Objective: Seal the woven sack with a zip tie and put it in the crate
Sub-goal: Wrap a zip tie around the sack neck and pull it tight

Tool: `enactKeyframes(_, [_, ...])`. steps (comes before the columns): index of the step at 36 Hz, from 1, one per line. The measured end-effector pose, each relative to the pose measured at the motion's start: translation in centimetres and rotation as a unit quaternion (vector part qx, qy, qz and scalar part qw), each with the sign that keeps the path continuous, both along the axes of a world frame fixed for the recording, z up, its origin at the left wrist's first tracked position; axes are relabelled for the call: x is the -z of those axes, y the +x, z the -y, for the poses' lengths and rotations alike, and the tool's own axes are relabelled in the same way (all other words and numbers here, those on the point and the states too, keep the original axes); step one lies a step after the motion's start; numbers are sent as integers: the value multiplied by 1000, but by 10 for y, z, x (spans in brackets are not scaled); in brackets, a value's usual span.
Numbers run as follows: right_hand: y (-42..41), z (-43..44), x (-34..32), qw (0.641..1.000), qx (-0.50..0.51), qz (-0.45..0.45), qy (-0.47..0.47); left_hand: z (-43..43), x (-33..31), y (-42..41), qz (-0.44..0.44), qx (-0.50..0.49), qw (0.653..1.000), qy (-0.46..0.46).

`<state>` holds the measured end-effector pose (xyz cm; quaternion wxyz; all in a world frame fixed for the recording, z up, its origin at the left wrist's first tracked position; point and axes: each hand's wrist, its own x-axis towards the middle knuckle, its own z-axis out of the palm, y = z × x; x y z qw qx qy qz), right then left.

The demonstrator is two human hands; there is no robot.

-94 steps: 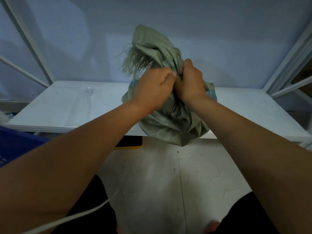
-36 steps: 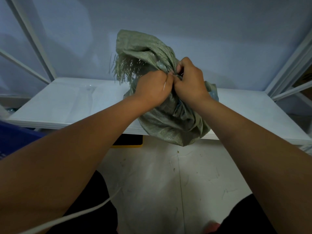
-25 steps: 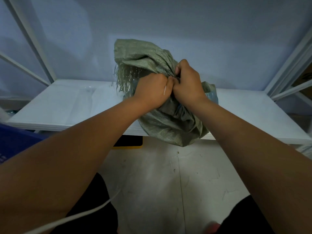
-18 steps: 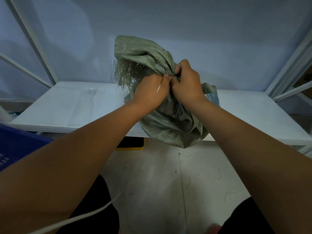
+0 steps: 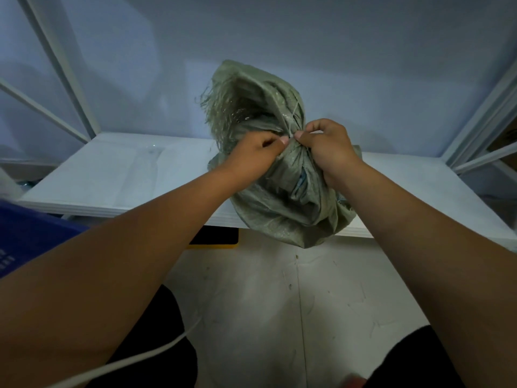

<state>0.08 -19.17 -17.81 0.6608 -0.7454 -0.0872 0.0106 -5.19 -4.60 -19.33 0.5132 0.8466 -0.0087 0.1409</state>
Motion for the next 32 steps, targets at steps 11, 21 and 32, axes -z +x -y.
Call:
enactKeyframes(11, [0,-1,-3,985,-145,-82,42,-3,-10,3,-172,8,952,-255])
enactKeyframes(21, [-9,-17,0,960,-259,-102,-33,-22,-21,11,-136,-36,851,-507])
enactKeyframes(32, [-5,-20,-12,941,-307,-60,-131,-48,-23,14,-89,-91,810,-572])
